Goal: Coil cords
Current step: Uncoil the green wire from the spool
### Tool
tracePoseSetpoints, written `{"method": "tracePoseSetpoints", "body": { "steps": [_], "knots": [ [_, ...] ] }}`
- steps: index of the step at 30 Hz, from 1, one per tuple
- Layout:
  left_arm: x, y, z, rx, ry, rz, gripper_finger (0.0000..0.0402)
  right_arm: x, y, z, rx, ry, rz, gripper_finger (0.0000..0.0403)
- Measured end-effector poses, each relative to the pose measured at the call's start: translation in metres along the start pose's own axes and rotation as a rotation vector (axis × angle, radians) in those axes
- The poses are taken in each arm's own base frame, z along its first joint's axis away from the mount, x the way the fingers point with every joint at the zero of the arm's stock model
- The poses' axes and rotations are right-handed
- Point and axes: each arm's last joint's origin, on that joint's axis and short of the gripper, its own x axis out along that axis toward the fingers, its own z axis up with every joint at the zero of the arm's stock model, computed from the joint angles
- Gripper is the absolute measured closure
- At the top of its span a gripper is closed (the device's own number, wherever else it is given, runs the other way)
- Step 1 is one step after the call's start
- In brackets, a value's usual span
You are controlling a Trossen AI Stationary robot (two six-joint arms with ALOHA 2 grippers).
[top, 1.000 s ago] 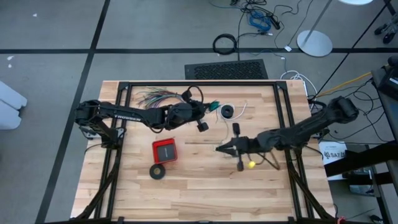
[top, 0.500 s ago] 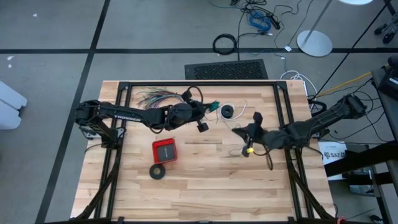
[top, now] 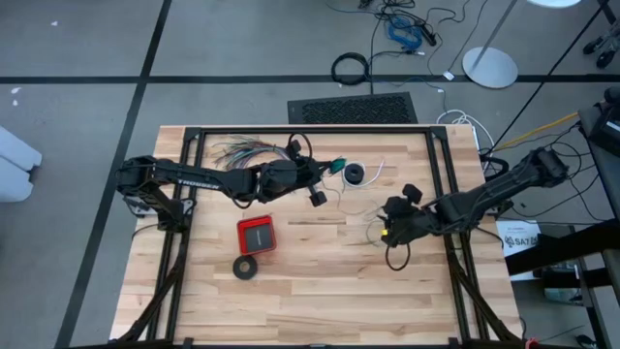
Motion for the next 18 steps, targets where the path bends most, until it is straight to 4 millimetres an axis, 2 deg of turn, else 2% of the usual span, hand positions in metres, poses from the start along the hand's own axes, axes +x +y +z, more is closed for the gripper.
{"method": "tracePoseSetpoints", "body": {
  "steps": [3,6,9,15,18],
  "knots": [
    [0.0,0.0,0.0,0.0,0.001,0.0,0.0397,0.0,-0.004,-0.004,0.037,0.038,-0.041,0.0208],
    [0.0,0.0,0.0,0.0,0.001,0.0,0.0397,0.001,-0.005,-0.004,0.056,0.011,-0.079,0.0188],
    [0.0,0.0,0.0,0.0,0.001,-0.001,0.0397,0.001,0.001,0.004,0.049,-0.086,-0.042,0.0185],
    [0.0,0.0,0.0,0.0,0.002,-0.001,0.0397,-0.001,0.032,0.038,-0.073,-0.371,0.198,0.0196],
    [0.0,0.0,0.0,-0.008,0.002,-0.003,0.0397,0.003,0.043,0.048,-0.141,-0.47,0.229,0.0203]
  ]
}}
